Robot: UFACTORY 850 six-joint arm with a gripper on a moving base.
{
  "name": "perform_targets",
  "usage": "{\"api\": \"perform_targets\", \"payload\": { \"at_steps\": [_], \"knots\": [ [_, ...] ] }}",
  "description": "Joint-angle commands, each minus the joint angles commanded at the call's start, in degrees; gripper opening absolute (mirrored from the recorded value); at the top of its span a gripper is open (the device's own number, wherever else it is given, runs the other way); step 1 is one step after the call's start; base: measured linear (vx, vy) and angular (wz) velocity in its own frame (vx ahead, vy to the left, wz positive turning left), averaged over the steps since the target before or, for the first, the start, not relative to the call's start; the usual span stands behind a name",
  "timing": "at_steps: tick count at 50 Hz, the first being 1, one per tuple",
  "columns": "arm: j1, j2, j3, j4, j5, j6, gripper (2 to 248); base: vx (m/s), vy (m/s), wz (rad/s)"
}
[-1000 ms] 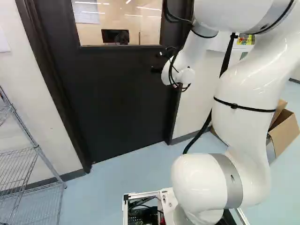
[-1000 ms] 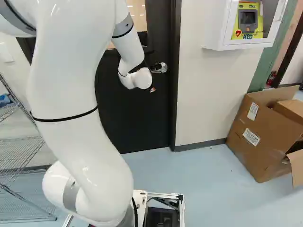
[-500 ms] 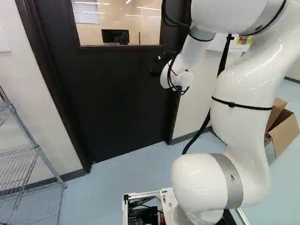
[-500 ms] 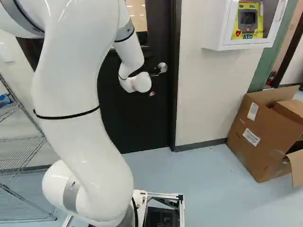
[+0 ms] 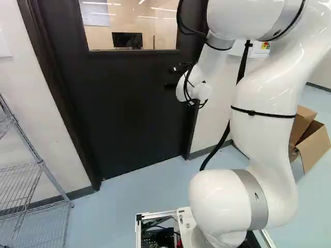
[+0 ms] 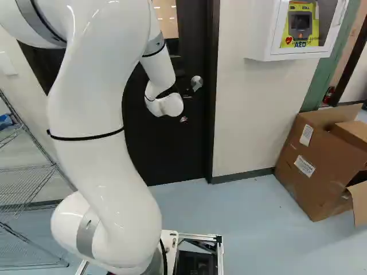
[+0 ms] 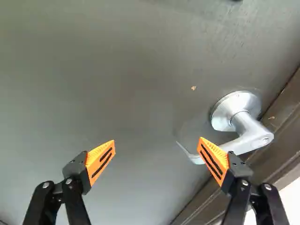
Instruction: Open the door and move inside
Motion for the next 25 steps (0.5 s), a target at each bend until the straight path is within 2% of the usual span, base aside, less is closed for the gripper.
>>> {"api": "perform_targets", "payload": {
  "at_steps": [25],
  "knots": [
    [0.0, -2.9, 0.1, 0.0, 0.0, 0.0, 247, 0.000, 0.000, 0.000]
  ]
}}
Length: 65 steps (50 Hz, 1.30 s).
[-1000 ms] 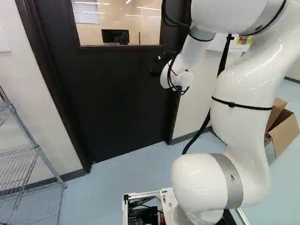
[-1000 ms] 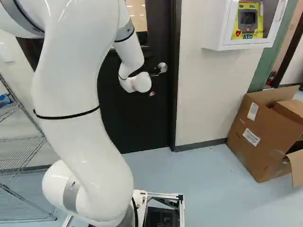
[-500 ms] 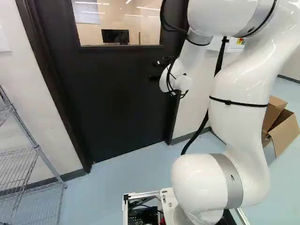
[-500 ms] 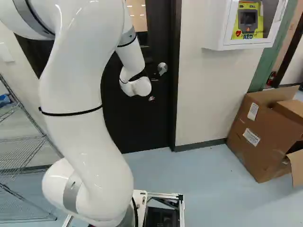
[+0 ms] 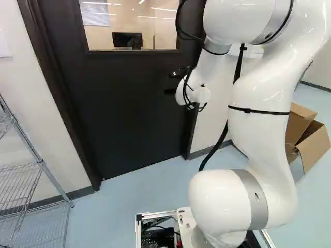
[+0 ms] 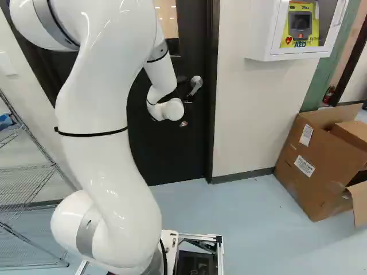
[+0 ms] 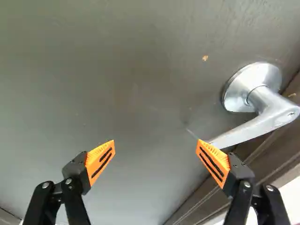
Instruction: Open the door and move inside
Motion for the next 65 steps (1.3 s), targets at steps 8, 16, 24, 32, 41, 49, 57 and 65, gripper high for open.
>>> {"api": "perform_targets", "payload": {
  "at_steps": [8, 16, 24, 32, 41, 49, 57, 65],
  "knots": [
    [0.0, -1.0, 0.0, 0.0, 0.0, 0.0, 247, 0.000, 0.000, 0.000],
    [0.0, -2.0, -0.1, 0.0, 0.0, 0.0, 247, 0.000, 0.000, 0.000],
    [0.0, -2.3, -0.1, 0.0, 0.0, 0.0, 247, 0.000, 0.000, 0.000],
    [0.0, -2.1, 0.1, 0.0, 0.0, 0.0, 247, 0.000, 0.000, 0.000],
    [0.0, -1.4, 0.4, 0.0, 0.0, 0.0, 247, 0.000, 0.000, 0.000],
    [0.0, -0.5, 0.5, 0.0, 0.0, 0.0, 247, 0.000, 0.000, 0.000],
    [0.0, 0.7, 0.9, 0.0, 0.0, 0.0, 247, 0.000, 0.000, 0.000],
    [-0.1, 2.3, 1.6, 0.0, 0.0, 0.0, 247, 0.000, 0.000, 0.000]
  ]
}}
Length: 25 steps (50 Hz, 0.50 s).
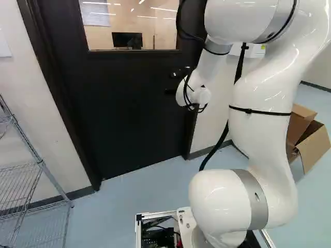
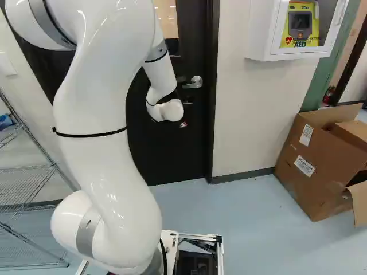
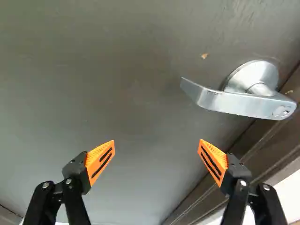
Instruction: Open the door and move inside
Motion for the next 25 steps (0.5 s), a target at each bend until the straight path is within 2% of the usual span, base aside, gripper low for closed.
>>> {"api": "perform_targets", "payload": {
  "at_steps": [25],
  "knots": [
    [-0.1, 4.5, 1.7, 0.0, 0.0, 0.0, 247, 0.000, 0.000, 0.000]
  ]
}}
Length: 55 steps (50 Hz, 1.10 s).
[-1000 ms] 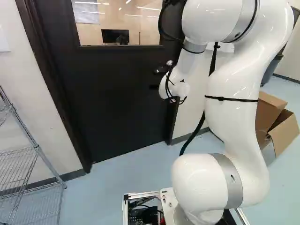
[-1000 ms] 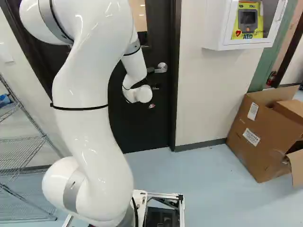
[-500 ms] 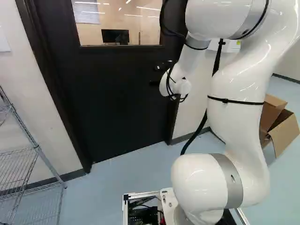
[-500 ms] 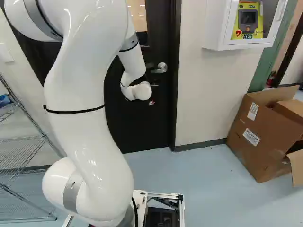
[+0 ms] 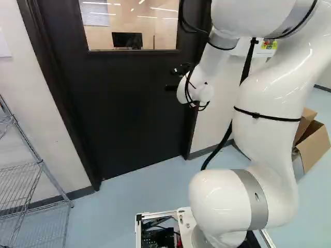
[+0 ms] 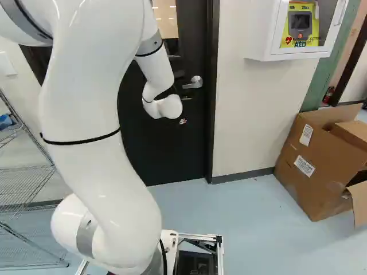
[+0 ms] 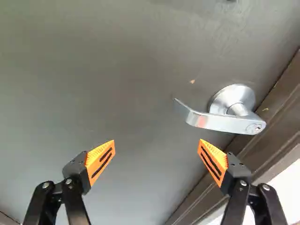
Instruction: Open the door and move inside
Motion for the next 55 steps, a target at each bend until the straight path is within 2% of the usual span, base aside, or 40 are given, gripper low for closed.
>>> {"api": "perform_targets", "payload": {
  "at_steps": [32, 55],
  "knots": [
    [0.1, 2.3, -1.8, 0.0, 0.0, 0.0, 247, 0.000, 0.000, 0.000],
    [0.3, 0.3, -6.8, 0.0, 0.0, 0.0, 247, 0.000, 0.000, 0.000]
  ]
}}
